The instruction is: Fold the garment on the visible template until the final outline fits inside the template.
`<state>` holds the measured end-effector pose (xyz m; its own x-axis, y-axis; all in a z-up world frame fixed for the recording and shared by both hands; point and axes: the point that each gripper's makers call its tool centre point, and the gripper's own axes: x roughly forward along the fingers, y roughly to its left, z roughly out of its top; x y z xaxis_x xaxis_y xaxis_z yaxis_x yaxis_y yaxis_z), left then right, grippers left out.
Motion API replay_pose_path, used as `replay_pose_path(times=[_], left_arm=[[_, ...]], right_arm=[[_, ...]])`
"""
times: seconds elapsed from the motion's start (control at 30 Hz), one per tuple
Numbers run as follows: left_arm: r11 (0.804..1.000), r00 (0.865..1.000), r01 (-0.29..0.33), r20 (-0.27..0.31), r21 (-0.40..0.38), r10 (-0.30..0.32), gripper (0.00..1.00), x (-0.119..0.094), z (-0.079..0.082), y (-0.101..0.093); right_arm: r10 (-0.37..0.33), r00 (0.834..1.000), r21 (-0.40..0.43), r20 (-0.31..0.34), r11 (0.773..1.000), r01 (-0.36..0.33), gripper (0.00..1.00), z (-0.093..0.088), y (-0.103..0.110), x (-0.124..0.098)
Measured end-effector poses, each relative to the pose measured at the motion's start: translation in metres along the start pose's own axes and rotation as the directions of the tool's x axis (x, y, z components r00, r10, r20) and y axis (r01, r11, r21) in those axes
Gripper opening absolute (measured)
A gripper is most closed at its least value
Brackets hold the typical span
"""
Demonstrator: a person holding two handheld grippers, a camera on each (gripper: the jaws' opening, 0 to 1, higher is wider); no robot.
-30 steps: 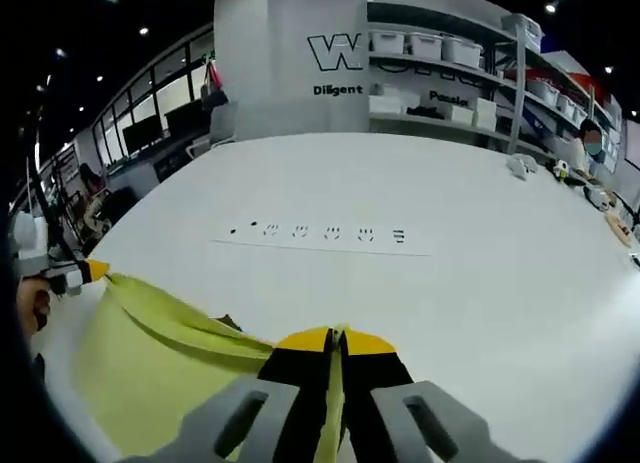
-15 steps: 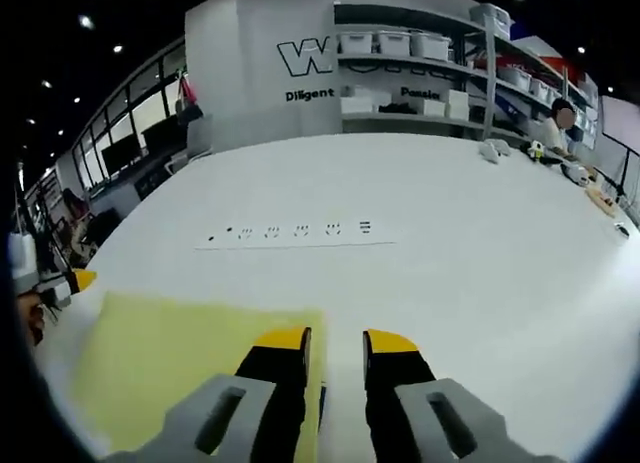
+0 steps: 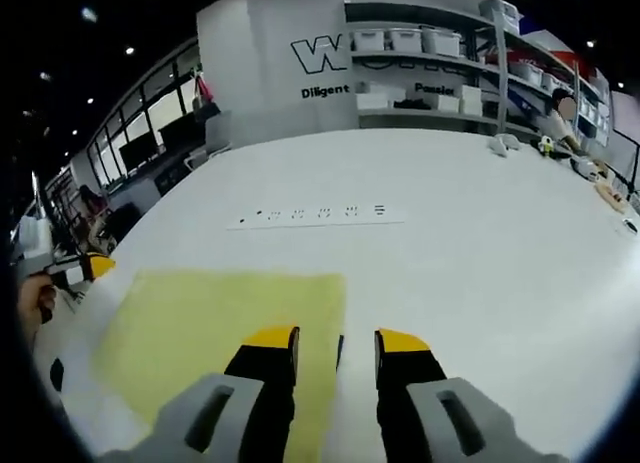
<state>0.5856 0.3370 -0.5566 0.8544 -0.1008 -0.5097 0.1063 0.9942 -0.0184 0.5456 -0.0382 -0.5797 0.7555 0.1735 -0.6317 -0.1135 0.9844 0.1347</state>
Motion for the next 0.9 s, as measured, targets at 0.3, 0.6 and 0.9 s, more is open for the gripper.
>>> replay_pose_path(times=[0.3, 0.6, 0.9], left_arm=[[0.999, 0.999, 0.041, 0.008, 0.006, -0.041, 0.6, -0.023, -0.012, -0.003], [0.996, 0.996, 0.092, 0.019, -0.006, -0.092, 0.75, -0.044, -0.033, -0.01], [0.991, 0.991, 0.134, -0.017, -0.001, -0.134, 0.74, -0.062, -0.061, -0.021]], right_arm=[[0.057, 0.998, -0.011, 0.018, 0.998, -0.057, 0.33, -0.005, 0.012, -0.018], [0.113, 0.994, -0.05, 0.003, 0.992, -0.113, 0.42, -0.02, 0.027, -0.033], [0.14, 0.99, -0.054, 0.0, 0.989, -0.14, 0.4, -0.031, 0.031, -0.042]])
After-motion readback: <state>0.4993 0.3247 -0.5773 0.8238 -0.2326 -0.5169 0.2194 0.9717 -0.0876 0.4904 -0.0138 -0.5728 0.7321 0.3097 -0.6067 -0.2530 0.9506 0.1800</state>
